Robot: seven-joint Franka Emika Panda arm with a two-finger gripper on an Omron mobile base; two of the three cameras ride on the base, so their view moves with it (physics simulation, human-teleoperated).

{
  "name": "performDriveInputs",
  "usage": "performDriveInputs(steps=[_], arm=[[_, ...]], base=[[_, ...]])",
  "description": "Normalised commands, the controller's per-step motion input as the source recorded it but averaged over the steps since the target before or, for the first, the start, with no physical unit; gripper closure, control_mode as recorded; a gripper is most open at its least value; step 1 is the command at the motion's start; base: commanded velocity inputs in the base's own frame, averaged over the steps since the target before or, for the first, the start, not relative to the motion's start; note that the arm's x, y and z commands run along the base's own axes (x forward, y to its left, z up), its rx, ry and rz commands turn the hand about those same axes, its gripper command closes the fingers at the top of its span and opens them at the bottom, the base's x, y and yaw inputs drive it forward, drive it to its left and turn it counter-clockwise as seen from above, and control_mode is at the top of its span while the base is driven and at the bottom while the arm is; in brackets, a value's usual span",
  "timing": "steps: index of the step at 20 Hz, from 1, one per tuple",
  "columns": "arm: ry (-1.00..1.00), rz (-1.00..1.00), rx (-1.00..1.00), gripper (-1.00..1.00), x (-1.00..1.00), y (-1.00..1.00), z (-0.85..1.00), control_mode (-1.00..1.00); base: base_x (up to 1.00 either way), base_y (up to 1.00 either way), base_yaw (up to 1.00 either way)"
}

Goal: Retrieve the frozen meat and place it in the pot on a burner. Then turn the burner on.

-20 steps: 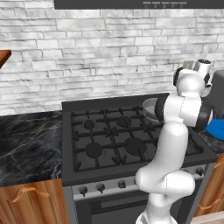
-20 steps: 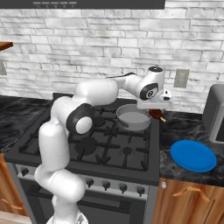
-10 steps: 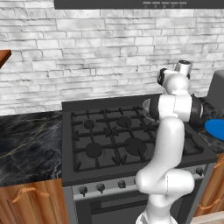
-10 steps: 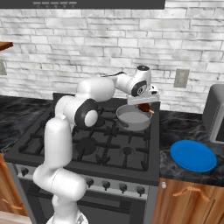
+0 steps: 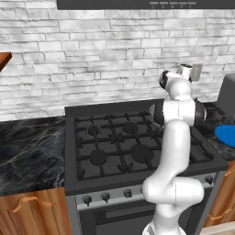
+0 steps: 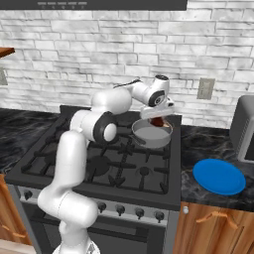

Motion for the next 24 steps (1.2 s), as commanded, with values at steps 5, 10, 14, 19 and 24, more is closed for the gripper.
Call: performDriveInputs(steps=[5,10,14,19,24], arm=[[0.02,0.01,0.01,1.0,-0.04,0.12,-0.47,-1.0],[0.0,0.0,0.11,1.0,-0.01,0.02,-0.44,-1.0],[0.0,0.01,0.08,1.0,0.02,0.08,-0.44,-1.0],[0.0,0.0,0.02,-1.0,0.0,0.02,-0.14,-1.0],[0.0,0.0,0.0,-1.0,0.03,0.02,0.02,-1.0]], base=[[0.0,0.0,0.0],[0.0,0.0,0.0],[0.0,0.0,0.0],[0.0,0.0,0.0],[0.0,0.0,0.0]])
